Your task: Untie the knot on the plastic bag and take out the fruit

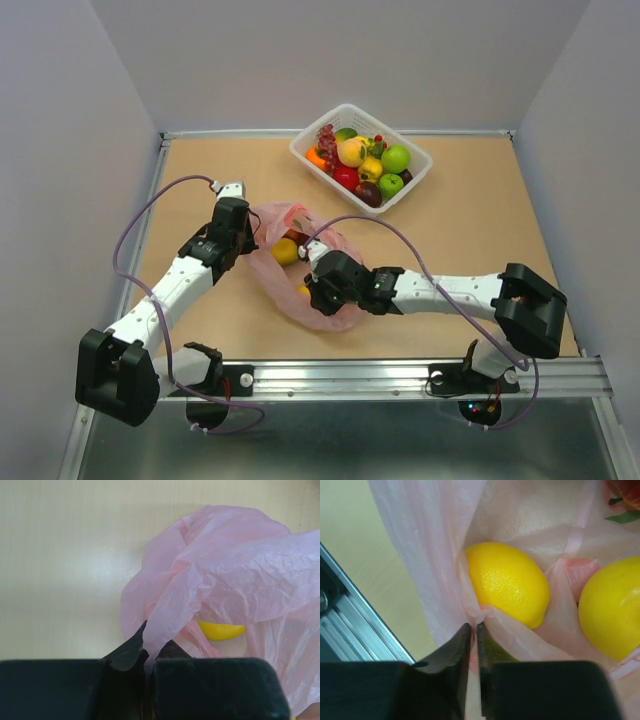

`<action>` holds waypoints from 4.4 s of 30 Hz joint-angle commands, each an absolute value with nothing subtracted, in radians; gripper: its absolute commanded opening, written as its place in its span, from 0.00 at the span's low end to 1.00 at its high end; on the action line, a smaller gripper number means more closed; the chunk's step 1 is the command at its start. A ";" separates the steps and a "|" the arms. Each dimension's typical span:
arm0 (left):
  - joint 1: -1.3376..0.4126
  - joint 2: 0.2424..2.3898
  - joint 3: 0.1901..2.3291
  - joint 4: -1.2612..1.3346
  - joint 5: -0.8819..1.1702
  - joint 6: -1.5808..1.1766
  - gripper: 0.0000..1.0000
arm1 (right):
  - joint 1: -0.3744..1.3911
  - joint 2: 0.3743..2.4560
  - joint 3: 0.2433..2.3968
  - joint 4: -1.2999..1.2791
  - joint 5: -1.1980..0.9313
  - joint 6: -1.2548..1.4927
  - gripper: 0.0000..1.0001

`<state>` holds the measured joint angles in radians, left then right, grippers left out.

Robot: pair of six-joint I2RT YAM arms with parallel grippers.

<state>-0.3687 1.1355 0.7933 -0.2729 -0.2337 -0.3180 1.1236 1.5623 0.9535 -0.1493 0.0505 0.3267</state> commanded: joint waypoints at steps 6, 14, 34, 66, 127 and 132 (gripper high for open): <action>-0.364 1.121 0.782 -0.253 -0.225 -0.301 0.12 | 1.172 1.646 0.903 -0.038 0.006 0.347 0.00; -0.364 1.124 0.782 -0.253 -0.227 -0.301 0.12 | 1.178 1.710 0.903 -0.008 0.031 0.361 0.01; -0.364 1.118 0.781 -0.253 -0.227 -0.299 0.13 | 1.152 1.574 1.132 -0.233 0.149 0.009 0.66; -0.353 1.085 0.788 -0.268 -0.305 -0.314 0.12 | 1.066 1.637 1.177 -0.229 0.043 -0.140 0.13; -0.244 0.968 0.784 -0.261 -0.299 -0.314 0.12 | 0.980 1.512 1.312 -0.130 0.181 -0.045 0.77; -0.244 0.973 0.784 -0.259 -0.298 -0.314 0.12 | 1.037 1.586 1.302 -0.132 0.123 -0.002 0.74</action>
